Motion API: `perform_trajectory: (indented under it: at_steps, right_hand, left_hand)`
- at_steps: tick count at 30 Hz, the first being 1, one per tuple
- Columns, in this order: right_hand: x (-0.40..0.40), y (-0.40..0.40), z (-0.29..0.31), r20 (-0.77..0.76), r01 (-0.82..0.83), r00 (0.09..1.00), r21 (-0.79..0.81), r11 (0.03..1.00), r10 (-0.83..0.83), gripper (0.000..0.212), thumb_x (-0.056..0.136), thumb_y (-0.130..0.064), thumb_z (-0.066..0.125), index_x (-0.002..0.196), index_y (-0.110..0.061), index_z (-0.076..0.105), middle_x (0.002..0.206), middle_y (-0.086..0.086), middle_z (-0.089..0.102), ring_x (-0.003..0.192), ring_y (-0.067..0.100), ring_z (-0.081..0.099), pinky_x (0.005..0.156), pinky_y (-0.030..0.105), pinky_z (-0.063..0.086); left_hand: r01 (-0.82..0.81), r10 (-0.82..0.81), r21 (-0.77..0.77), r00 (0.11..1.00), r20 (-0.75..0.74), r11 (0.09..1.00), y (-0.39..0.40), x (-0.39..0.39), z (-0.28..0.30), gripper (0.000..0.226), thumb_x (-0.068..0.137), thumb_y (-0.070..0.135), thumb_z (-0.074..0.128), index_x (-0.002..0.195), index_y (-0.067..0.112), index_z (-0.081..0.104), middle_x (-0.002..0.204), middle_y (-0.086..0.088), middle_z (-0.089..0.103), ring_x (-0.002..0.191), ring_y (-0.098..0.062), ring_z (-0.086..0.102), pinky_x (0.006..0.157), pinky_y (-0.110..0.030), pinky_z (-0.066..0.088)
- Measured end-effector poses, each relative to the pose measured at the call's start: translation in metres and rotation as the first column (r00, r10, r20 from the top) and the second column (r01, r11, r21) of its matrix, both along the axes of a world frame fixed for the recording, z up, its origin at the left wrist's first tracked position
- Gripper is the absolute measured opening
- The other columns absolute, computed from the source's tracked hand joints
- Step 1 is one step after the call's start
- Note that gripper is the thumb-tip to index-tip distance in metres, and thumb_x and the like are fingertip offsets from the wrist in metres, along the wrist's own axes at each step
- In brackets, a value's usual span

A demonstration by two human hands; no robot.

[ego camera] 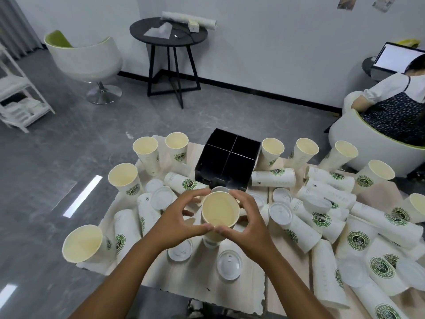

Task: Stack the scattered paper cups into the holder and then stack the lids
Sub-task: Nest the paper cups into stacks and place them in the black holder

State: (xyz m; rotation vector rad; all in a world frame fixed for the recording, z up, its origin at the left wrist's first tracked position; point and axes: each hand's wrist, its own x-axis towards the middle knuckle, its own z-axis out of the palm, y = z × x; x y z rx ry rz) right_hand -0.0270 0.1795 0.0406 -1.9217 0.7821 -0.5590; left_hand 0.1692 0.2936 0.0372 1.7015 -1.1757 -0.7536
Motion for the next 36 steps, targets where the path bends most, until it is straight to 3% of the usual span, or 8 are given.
perform_trajectory:
  at_steps: [3, 6, 10, 14, 19, 23, 28, 36]
  right_hand:
    - [-0.006, -0.004, 0.003, 0.008, -0.007, 1.0, 0.003, 1.0, 0.006, 0.087, 0.074, -0.045, 0.09, 0.143, -0.054, 0.038, 0.146, -0.035, 0.038, 0.13, -0.002, 0.046, 0.093, 0.019, 0.05]
    - [-0.016, -0.002, 0.014, 0.054, 0.015, 0.998, -0.045, 0.999, -0.012, 0.088, 0.069, -0.053, 0.084, 0.145, -0.048, 0.04, 0.15, -0.025, 0.042, 0.132, 0.003, 0.047, 0.092, 0.017, 0.045]
    - [-0.022, 0.012, 0.035, 0.201, 0.028, 0.98, -0.133, 0.991, -0.001, 0.078, 0.07, -0.047, 0.08, 0.141, -0.036, 0.049, 0.142, -0.019, 0.052, 0.127, 0.014, 0.052, 0.09, 0.016, 0.046]
    - [-0.011, 0.035, 0.047, 0.296, -0.09, 0.945, -0.182, 0.979, 0.142, 0.071, 0.073, -0.036, 0.082, 0.137, -0.023, 0.054, 0.139, -0.007, 0.057, 0.126, 0.022, 0.055, 0.09, 0.024, 0.049]
    - [0.015, 0.067, 0.045, 0.342, -0.239, 0.9, -0.128, 0.963, 0.269, 0.071, 0.073, -0.033, 0.084, 0.136, -0.019, 0.056, 0.136, -0.013, 0.057, 0.123, 0.024, 0.059, 0.088, 0.03, 0.054]
    - [0.039, 0.09, 0.028, 0.28, -0.319, 0.908, -0.025, 0.947, 0.313, 0.072, 0.074, -0.035, 0.086, 0.138, -0.026, 0.054, 0.136, -0.021, 0.058, 0.124, 0.018, 0.059, 0.088, 0.018, 0.053]
    - [0.068, 0.108, -0.019, 0.149, -0.306, 0.945, 0.098, 0.947, 0.291, 0.071, 0.077, -0.027, 0.09, 0.134, -0.044, 0.051, 0.134, -0.03, 0.057, 0.123, 0.007, 0.057, 0.086, 0.019, 0.054]
    - [0.108, 0.153, -0.091, -0.02, -0.165, 0.984, 0.248, 0.954, 0.176, 0.066, 0.068, -0.042, 0.081, 0.128, -0.045, 0.053, 0.125, -0.028, 0.057, 0.112, 0.004, 0.057, 0.084, 0.034, 0.054]
  left_hand:
    - [-0.077, 0.076, -0.026, 0.997, -0.032, 0.997, 0.009, -0.008, 0.007, 0.077, 0.071, 0.041, 0.088, 0.14, 0.049, 0.054, 0.139, 0.021, 0.06, 0.13, -0.005, 0.055, 0.1, -0.035, 0.055]
    - [-0.184, 0.179, -0.045, 0.98, -0.083, 0.982, 0.028, -0.02, 0.013, 0.073, 0.071, 0.037, 0.088, 0.137, 0.041, 0.058, 0.133, 0.015, 0.065, 0.128, -0.008, 0.058, 0.101, -0.038, 0.055]
    - [-0.334, 0.323, -0.07, 0.937, -0.131, 0.94, 0.067, -0.039, 0.015, 0.066, 0.069, 0.035, 0.087, 0.13, 0.04, 0.063, 0.134, 0.011, 0.066, 0.124, -0.013, 0.062, 0.099, -0.042, 0.057]
    - [-0.463, 0.443, -0.103, 0.88, -0.173, 0.88, 0.105, -0.052, 0.016, 0.06, 0.067, 0.036, 0.086, 0.124, 0.04, 0.065, 0.134, 0.008, 0.067, 0.123, -0.016, 0.062, 0.096, -0.04, 0.057]
    - [-0.565, 0.545, -0.116, 0.822, -0.166, 0.817, 0.142, -0.052, 0.018, 0.064, 0.069, 0.04, 0.086, 0.128, 0.037, 0.063, 0.134, 0.008, 0.066, 0.124, -0.02, 0.062, 0.094, -0.035, 0.057]
    - [-0.623, 0.6, -0.114, 0.779, -0.182, 0.774, 0.164, -0.041, 0.007, 0.065, 0.068, 0.041, 0.086, 0.129, 0.033, 0.064, 0.134, 0.008, 0.066, 0.124, -0.019, 0.062, 0.095, -0.04, 0.057]
    - [-0.655, 0.633, -0.04, 0.743, -0.216, 0.755, 0.183, -0.021, -0.023, 0.064, 0.066, 0.044, 0.087, 0.126, 0.04, 0.065, 0.13, 0.009, 0.068, 0.12, -0.016, 0.063, 0.093, -0.054, 0.058]
    - [-0.657, 0.647, 0.068, 0.71, -0.277, 0.75, 0.231, 0.009, -0.075, 0.051, 0.065, 0.043, 0.084, 0.114, 0.041, 0.068, 0.125, 0.014, 0.07, 0.114, -0.011, 0.067, 0.092, -0.041, 0.06]
